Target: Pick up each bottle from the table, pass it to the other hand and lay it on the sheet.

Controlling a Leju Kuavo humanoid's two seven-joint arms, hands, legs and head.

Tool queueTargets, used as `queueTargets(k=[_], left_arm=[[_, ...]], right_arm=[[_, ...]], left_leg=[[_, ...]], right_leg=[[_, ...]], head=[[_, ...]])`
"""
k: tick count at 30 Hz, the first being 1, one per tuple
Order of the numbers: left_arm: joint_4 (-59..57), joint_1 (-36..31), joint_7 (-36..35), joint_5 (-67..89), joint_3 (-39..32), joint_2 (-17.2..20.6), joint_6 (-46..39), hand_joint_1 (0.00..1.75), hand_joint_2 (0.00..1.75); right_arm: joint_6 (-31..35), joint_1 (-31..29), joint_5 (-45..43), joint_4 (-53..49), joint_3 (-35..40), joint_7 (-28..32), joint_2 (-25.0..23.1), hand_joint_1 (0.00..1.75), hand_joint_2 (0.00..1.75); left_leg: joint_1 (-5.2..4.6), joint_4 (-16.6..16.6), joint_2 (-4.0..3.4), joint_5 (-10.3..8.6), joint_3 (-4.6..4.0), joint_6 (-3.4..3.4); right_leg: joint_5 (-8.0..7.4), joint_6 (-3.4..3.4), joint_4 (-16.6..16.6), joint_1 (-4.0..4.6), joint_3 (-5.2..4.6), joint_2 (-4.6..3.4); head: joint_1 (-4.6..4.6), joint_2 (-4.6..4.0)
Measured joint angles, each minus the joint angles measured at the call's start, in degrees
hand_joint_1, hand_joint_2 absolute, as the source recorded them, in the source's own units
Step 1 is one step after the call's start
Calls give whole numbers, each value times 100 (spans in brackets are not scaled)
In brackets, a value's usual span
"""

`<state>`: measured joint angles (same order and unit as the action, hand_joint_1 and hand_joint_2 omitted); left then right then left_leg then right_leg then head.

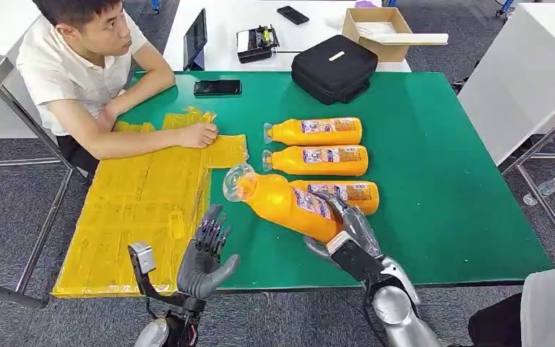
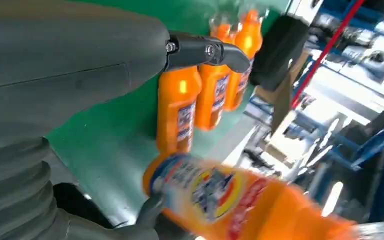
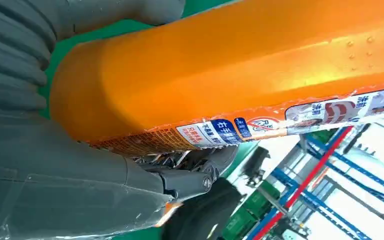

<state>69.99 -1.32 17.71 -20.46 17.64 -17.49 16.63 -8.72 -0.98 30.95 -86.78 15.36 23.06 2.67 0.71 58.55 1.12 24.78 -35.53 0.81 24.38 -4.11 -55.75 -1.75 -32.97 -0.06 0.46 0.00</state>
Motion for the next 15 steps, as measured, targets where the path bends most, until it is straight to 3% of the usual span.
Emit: queueTargets(k=[10, 15], left_arm=[[-291, -188, -25, -187, 116, 0, 103, 0, 175], [-230, -214, 44, 553, 158, 0, -354, 0, 175]], right_arm=[[-28, -545, -74, 607, 430, 0, -297, 175, 175], [184, -575, 299, 807, 597, -321, -392, 175, 175]], left_leg=[[1, 0, 2, -1, 0, -1], [1, 0, 3, 0, -3, -1]], right_leg=[[0, 0, -1, 1, -3, 1], [0, 0, 0, 0, -5, 1]], head=[[0, 0], [-2, 0]])
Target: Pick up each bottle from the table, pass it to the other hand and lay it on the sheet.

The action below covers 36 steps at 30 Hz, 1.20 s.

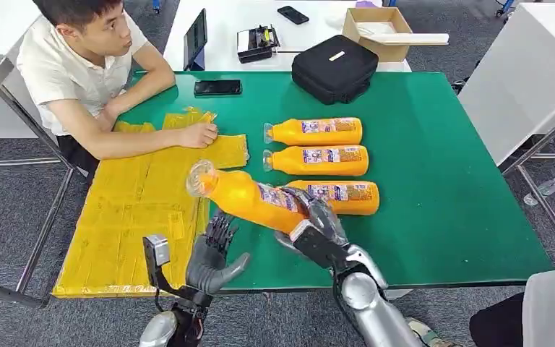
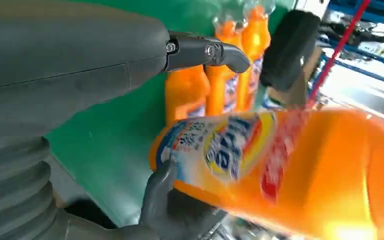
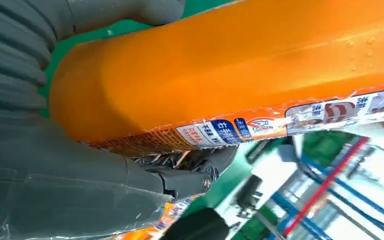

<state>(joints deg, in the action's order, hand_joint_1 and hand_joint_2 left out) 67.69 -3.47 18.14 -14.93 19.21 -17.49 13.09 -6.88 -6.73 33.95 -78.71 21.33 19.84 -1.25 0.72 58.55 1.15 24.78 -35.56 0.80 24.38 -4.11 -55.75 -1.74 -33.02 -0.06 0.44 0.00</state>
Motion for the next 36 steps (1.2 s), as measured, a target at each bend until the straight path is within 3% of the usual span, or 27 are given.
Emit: queueTargets(k=[23, 36], left_arm=[[464, -29, 260, 416, 37, -2, -391, 0, 175], [149, -350, 297, -581, 37, -4, -251, 0, 175]], right_arm=[[-28, 71, 334, 260, 321, -255, -13, 175, 175], [-20, -26, 269, 271, 756, -72, -149, 175, 175]], left_leg=[[0, 0, -2, 0, 0, 0], [0, 0, -1, -1, -1, 0]], right_leg=[[0, 0, 0, 0, -2, 0], [0, 0, -1, 0, -1, 0]], head=[[2, 0], [0, 0]])
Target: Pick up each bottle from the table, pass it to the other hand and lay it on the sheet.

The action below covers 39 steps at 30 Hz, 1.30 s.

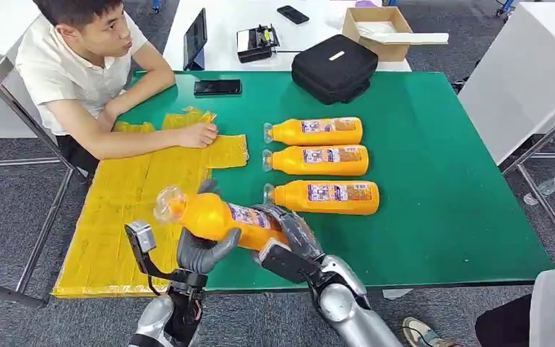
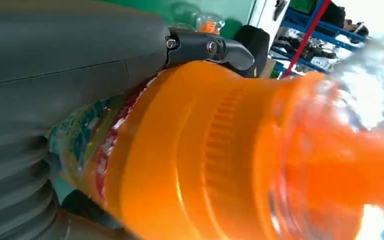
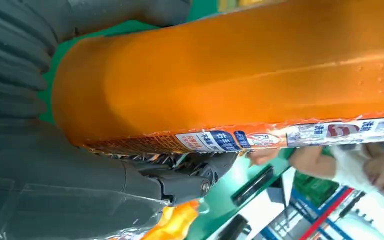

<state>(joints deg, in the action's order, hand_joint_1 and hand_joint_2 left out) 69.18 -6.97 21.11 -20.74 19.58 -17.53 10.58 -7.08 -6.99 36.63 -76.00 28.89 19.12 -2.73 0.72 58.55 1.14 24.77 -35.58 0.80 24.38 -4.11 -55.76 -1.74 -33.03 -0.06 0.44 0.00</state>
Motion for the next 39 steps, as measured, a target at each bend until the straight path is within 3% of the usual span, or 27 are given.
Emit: queueTargets(k=[8, 9, 10, 11, 17, 18, 19, 20, 39], left_arm=[[-96, -24, 9, -566, -11, 0, 185, 0, 175], [-103, -26, 7, -575, -11, 0, 219, 12, 175], [-111, -29, 7, -584, -13, 0, 225, 145, 175], [-123, -37, 7, -588, -15, 0, 229, 175, 175], [-133, -40, 77, -514, -24, 0, 205, 175, 175], [-131, -40, 90, -503, -26, 0, 171, 175, 175], [-127, -38, 107, -477, -31, 0, 148, 175, 175], [-116, -34, 135, -418, -35, 0, 98, 175, 175], [398, 105, 177, -326, -205, 0, -44, 175, 175]], right_arm=[[-57, -27, -207, 33, 218, 91, -9, 175, 175], [-57, -42, -230, 50, 239, 103, -18, 175, 175], [-57, -52, -240, 63, 251, 109, -22, 175, 175], [-57, -66, -247, 77, 260, 111, -28, 175, 175], [-92, -98, -363, 133, 287, 111, -44, 166, 175], [-100, -98, -382, 138, 287, 111, -44, 147, 175], [-101, -96, -396, 142, 287, 111, -46, 63, 175], [-101, -86, -411, 144, 287, 111, -46, 0, 175], [-103, 263, -603, 140, 227, 111, -105, 0, 175]], left_leg=[[1, 0, 0, 0, -1, 0], [1, 0, -1, 0, -1, 0], [1, 0, -1, 0, -1, 0], [1, 0, -1, 0, -1, 0], [0, 0, 0, 0, -1, 0], [0, 0, 0, 0, -1, 0], [0, 0, 0, 0, -1, 0], [0, 0, 0, 0, -1, 0], [1, 0, 0, 0, -3, 0]], right_leg=[[0, 0, 0, 0, -2, 0], [0, 0, 0, 0, -2, 0], [0, 0, 0, 0, -2, 0], [0, 0, 0, 0, -2, 0], [0, 0, 0, 0, -1, 0], [0, 0, 0, 0, -1, 0], [0, 0, 0, 0, -2, 0], [0, 0, 0, 0, -2, 0], [0, 0, 0, 0, -4, 0]], head=[[0, 0], [0, 0], [0, 0], [0, 0], [0, 0], [0, 0], [-2, 0], [0, 0], [0, 0]])
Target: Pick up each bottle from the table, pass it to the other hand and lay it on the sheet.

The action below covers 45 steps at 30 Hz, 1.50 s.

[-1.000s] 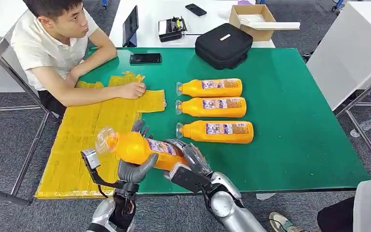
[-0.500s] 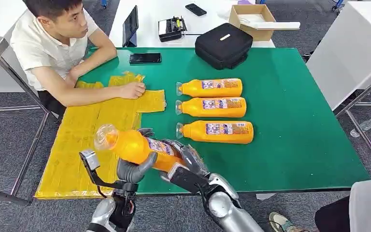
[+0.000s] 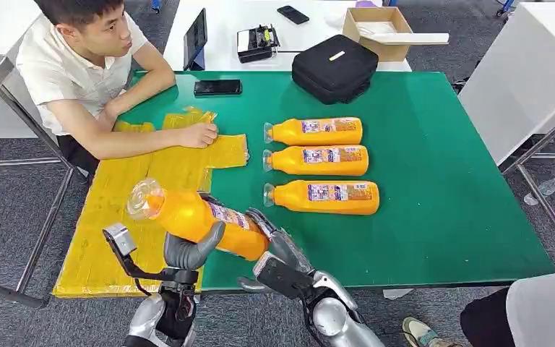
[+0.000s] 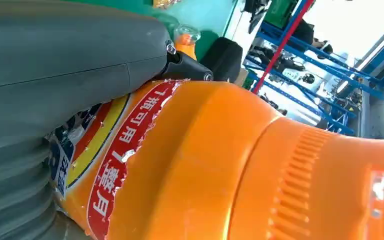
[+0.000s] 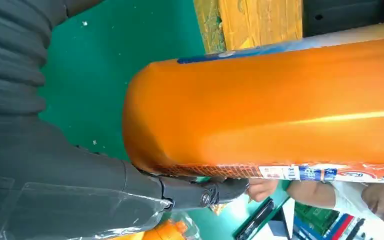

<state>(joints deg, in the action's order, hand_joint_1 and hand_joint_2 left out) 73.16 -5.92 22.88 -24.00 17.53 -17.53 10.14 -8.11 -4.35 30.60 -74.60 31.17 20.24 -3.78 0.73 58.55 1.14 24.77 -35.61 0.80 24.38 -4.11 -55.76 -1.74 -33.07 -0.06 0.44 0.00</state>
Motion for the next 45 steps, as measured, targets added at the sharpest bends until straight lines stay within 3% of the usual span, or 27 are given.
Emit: queueTargets(k=[8, 12, 16, 18, 20, 26, 40, 45], left_arm=[[61, 22, 0, 35, -57, -7, -92, 175, 175], [269, 93, -17, 788, -129, -9, -398, 175, 175], [693, 224, -162, 3013, -280, -9, -1293, 175, 175], [984, 306, -346, 5238, -350, -9, -2141, 175, 175], [1308, 362, -570, 7243, -454, -9, -2478, 175, 175], [1535, 372, -902, 9452, -616, 4, -2872, 175, 175], [839, -134, -1427, 10907, -787, 267, -3136, 175, 175], [1, -500, -1571, 11119, -772, 489, -3117, 175, 175]], right_arm=[[-4, 33, -11, 11, -66, 0, -79, 0, 175], [184, 180, 101, 9, -166, 20, -136, 0, 175], [663, 516, 453, -219, -446, -42, -131, 0, 175], [932, 772, 661, -482, -715, -55, -131, 0, 175], [975, 959, 780, -758, -1072, 35, -170, 0, 175], [772, 911, 925, -1047, -1785, 391, -378, 0, 175], [772, 789, 747, -1008, -2000, 671, -487, 0, 175], [761, 767, 551, -883, -2022, 859, -476, 0, 175]], left_leg=[[1, 0, -1, 0, 0, 0], [1, 0, 0, 0, -1, 0], [0, 0, 2, 1, -3, 0], [0, 0, 4, 1, -8, 0], [-1, 0, 2, 1, -10, 0], [0, 0, 0, -2, -6, -2], [0, 0, 2, -7, -10, -4], [1, 0, 0, -8, -8, -4]], right_leg=[[1, 0, 0, 0, -1, 0], [1, 0, 0, 0, -1, 0], [1, 0, 0, 0, -1, 1], [1, 0, 0, 0, -3, 1], [1, 0, 0, 0, -4, 1], [0, 1, 0, 0, -7, 1], [0, 0, -2, 0, -8, 1], [-1, 1, -3, 0, -9, 0]], head=[[0, 0], [-2, 0], [0, 0], [-2, 0], [-4, 0], [-2, 0], [-2, 0], [-2, 0]])
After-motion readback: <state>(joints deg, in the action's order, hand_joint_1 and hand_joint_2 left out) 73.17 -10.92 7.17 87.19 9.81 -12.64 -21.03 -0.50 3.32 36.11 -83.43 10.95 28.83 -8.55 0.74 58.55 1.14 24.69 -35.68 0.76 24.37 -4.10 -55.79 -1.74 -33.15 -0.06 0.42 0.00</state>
